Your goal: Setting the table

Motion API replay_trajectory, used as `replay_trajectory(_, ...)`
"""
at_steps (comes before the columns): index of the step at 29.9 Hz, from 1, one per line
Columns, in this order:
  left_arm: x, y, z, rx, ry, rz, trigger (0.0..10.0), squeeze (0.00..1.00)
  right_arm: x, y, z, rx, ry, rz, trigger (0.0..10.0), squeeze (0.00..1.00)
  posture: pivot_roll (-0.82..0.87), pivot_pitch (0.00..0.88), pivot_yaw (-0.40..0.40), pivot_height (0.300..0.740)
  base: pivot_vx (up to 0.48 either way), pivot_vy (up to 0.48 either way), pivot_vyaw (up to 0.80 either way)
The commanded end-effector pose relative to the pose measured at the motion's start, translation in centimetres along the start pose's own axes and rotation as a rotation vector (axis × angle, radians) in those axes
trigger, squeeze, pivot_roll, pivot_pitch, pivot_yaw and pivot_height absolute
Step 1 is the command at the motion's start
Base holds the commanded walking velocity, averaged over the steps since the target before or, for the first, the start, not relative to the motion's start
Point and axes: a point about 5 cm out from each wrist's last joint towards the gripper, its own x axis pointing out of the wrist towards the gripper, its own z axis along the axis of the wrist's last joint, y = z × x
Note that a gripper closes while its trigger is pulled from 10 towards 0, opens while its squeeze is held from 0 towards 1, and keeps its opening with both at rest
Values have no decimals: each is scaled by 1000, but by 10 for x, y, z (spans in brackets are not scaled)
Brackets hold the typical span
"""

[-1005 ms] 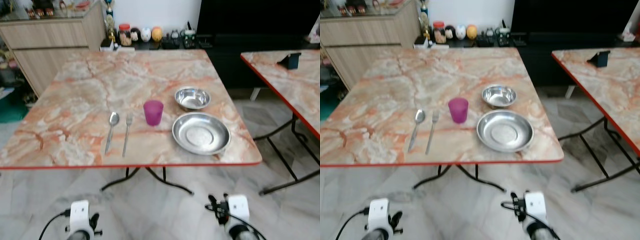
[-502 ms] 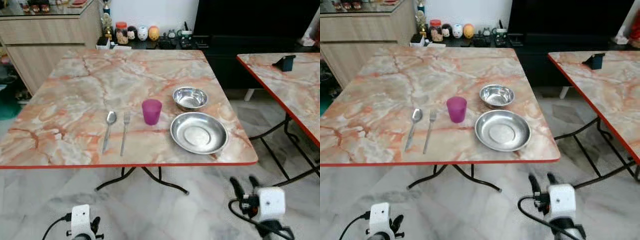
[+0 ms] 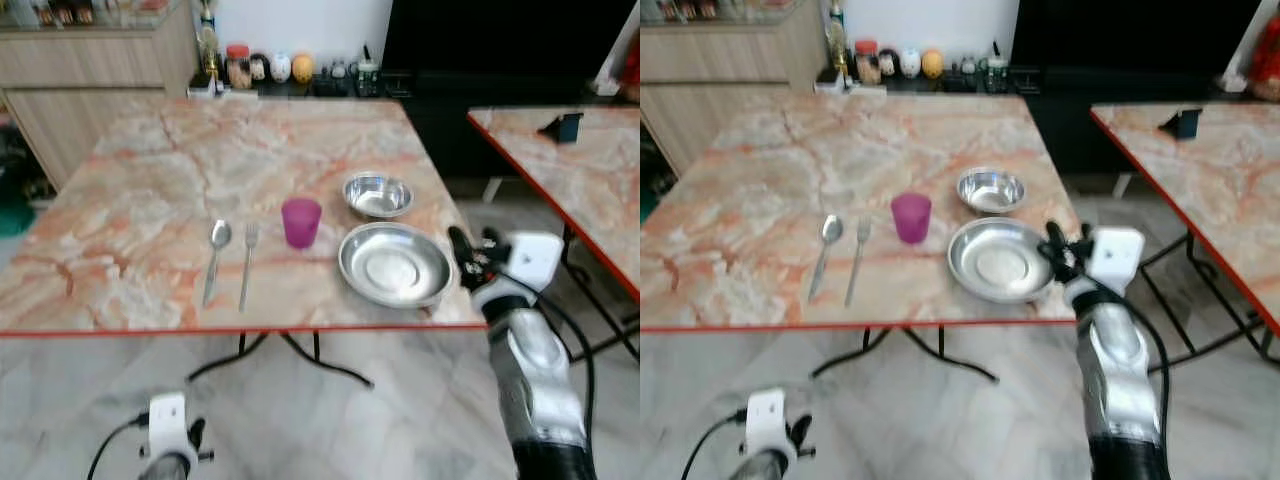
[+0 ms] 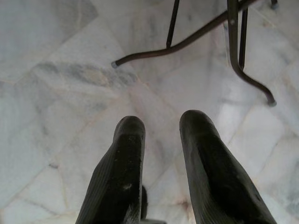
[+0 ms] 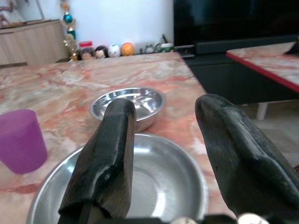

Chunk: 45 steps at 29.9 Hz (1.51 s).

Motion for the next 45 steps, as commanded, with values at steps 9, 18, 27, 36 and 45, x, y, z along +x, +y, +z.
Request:
replay_trajectory(9, -8, 5, -18, -35, 27, 47, 10000, 0, 11, -13, -18, 19, 87, -66, 10000, 0, 35, 0, -121, 732, 0, 0, 0)
replay_trajectory(18, -12, -6, -28, -25, 35, 13, 10000, 0, 17, -23, -10, -12, 59, -66, 10000, 0, -27, 0, -82, 732, 0, 0, 0)
replay_trajectory(27, -9, -10, -22, 41, 33, -39, 10000, 0, 24, -31, -3, -2, 15, -95, 10000, 0, -38, 0, -53, 732, 0, 0, 0)
replay_trajectory(36, -8, 11, -12, -24, -20, 51, 10000, 0, 15, -20, -35, -4, 118, -52, 10000, 0, 48, 0, -114, 732, 0, 0, 0)
replay_trajectory(45, -17, 37, -18, -32, -59, 98, 10000, 0, 9, 0, -43, 64, 96, -51, 10000, 0, 16, 0, -30, 732, 0, 0, 0)
